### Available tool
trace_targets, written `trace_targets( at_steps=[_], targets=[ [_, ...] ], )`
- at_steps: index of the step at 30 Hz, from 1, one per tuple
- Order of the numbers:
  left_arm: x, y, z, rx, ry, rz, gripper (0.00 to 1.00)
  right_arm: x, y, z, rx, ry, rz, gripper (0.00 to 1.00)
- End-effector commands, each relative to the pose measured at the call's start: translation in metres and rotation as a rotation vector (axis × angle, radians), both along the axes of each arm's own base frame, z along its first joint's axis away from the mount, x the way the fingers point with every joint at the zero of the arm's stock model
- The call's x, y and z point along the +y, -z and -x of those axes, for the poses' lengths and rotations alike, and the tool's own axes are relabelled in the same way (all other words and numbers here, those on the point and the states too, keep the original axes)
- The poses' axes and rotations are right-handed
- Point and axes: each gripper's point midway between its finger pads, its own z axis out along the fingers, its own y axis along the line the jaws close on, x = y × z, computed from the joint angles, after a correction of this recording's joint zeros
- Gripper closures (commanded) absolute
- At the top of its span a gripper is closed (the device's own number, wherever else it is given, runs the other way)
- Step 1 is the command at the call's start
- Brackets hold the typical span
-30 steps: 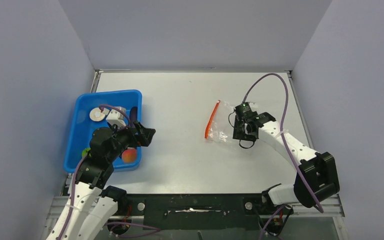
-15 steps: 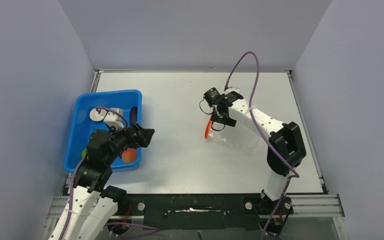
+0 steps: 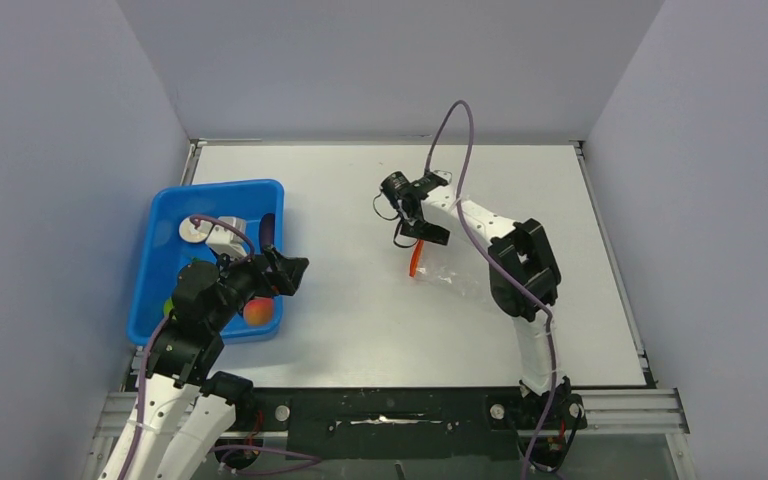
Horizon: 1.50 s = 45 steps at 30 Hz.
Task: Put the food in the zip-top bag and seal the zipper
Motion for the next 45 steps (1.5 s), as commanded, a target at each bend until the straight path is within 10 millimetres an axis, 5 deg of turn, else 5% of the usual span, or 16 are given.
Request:
trace_targets(
  at_steps=[1,11,19,28,36,45],
  targets=[
    [-0.004,-0.018,0.0,-0.067,0.029,0.013,0.08,0.016,-0.011,-0.019,-0.063,-0.017,-0.02,0.4],
    [-0.004,-0.018,0.0,-0.068,0.031,0.011,0.08,0.006,0.01,-0.022,-0.014,-0.017,0.092,0.47],
    [-0.004,-0.019,0.0,-0.071,0.031,0.012,0.08,-0.004,-0.003,-0.017,-0.049,-0.037,0.119,0.8],
    [-0.001,-0.017,-0.002,-0.064,0.01,0.006,0.09,0.004,-0.04,-0.003,-0.12,-0.14,0.095,1.0],
    [-0.008,-0.011,-0.005,-0.01,0.022,0.043,0.17,0.024,-0.079,0.026,-0.199,-0.279,0.01,1.0],
    [-0.034,-0.044,-0.009,0.018,0.1,0.229,0.25,0.057,-0.131,0.068,-0.362,-0.463,-0.201,1.0]
  ],
)
